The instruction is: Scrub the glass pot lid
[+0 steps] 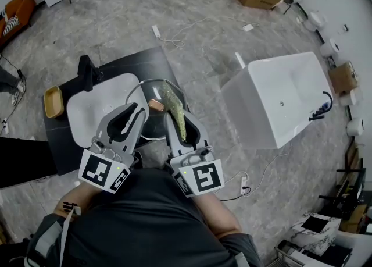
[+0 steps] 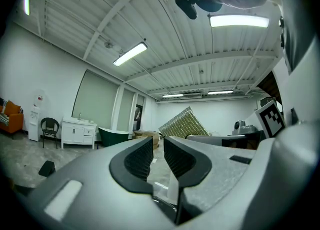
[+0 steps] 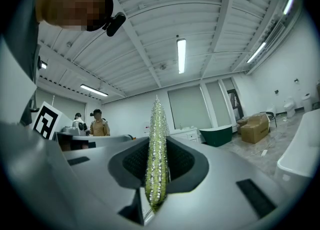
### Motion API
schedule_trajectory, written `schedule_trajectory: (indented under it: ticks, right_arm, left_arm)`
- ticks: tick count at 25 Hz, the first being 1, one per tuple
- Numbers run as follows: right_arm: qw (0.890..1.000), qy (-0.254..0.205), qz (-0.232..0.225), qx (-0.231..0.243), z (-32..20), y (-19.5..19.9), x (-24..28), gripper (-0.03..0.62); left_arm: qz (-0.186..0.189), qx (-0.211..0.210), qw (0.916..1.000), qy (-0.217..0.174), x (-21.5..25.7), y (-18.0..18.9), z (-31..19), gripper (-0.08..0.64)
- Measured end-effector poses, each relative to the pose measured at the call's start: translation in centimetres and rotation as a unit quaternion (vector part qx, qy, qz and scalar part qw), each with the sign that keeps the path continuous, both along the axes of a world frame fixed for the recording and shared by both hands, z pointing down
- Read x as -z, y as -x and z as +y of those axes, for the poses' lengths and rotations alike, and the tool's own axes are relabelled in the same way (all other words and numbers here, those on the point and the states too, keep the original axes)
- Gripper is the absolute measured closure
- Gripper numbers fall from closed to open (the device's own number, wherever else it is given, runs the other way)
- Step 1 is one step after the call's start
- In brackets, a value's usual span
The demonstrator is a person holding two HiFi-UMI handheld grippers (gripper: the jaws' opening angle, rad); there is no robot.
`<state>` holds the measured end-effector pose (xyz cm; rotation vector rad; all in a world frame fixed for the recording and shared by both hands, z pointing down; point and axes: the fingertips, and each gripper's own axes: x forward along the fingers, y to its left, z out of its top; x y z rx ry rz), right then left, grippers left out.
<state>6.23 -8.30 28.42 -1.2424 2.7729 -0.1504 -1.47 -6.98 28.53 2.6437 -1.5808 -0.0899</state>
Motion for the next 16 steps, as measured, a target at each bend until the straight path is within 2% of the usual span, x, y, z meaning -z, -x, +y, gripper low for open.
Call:
schedule_trajectory:
  ticks: [16]
  right_arm:
    - [0.999,0.039,-0.003,0.007,-2.2,-0.2,-2.1,0.528]
  left_arm:
    - [-0.002,0.013,0.9992,0.037,-2.2,0.0,-2.0,0.489]
